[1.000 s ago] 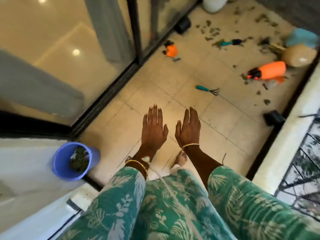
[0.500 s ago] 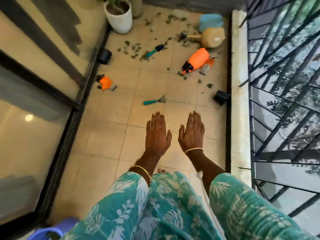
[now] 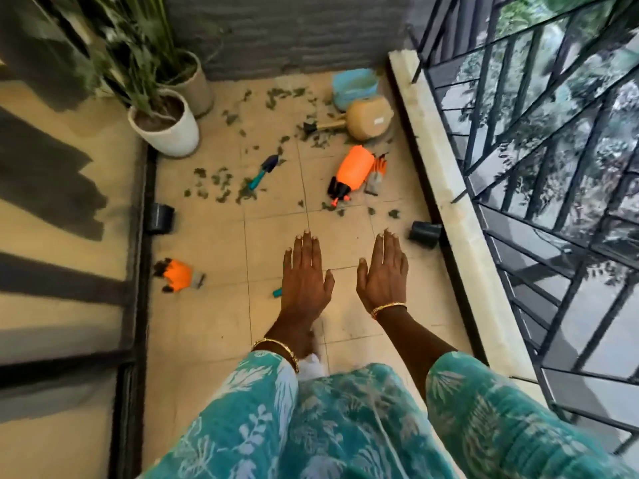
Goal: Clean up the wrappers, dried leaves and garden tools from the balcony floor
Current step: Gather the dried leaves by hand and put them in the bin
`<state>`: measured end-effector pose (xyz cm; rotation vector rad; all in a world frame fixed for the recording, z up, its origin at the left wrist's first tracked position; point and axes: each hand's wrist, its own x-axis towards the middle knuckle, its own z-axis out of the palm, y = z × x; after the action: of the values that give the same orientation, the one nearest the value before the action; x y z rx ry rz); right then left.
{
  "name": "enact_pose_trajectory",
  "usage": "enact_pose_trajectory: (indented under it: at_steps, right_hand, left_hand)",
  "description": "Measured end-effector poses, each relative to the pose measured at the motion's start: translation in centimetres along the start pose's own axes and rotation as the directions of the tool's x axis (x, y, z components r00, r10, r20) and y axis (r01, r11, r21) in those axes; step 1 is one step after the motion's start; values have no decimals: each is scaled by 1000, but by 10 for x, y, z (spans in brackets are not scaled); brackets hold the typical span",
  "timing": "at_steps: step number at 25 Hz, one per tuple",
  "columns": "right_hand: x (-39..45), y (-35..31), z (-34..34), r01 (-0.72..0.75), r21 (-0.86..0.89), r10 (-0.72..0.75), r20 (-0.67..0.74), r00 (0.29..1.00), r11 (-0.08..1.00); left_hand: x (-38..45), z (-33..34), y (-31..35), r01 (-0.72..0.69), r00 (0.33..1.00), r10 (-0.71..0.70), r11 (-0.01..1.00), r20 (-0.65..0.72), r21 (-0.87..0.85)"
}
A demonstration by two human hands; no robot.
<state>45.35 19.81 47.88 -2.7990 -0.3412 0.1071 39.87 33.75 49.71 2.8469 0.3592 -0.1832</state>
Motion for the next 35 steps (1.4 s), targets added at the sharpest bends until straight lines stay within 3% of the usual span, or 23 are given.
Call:
enact_pose_trajectory:
  at_steps: [7,13,18,22,27,31,35]
  right_hand:
    - [128,-9,13,-180,8,180,-29,983,984]
    - [233,46,29,-335,-14,336,19,942,942]
    - [330,103,79,-472,-30,473,32,881,881]
    - [385,152,178,-599,34,599,20,801,800]
    - [437,235,362,-700,68,695,82,714,711]
    - [458,306,476,-679,71,677,45,734,731]
    - [462,343,543,-659,3,659,-3,752,752]
  left_hand:
    - [152,-14,-25,-135,989,126,983,75,126]
    - [276,10,12,-202,972,186,973,146,107]
    - [390,69,32,-257,940,239,966,244,42]
    - [474,171,22,-371,890,341,927,303,47]
    - [571,363,7,-570,796,542,821,269,34]
    - [626,479,16,-667,735,642,742,217,64]
    - [654,548,25,-708,702,682,698,204,106]
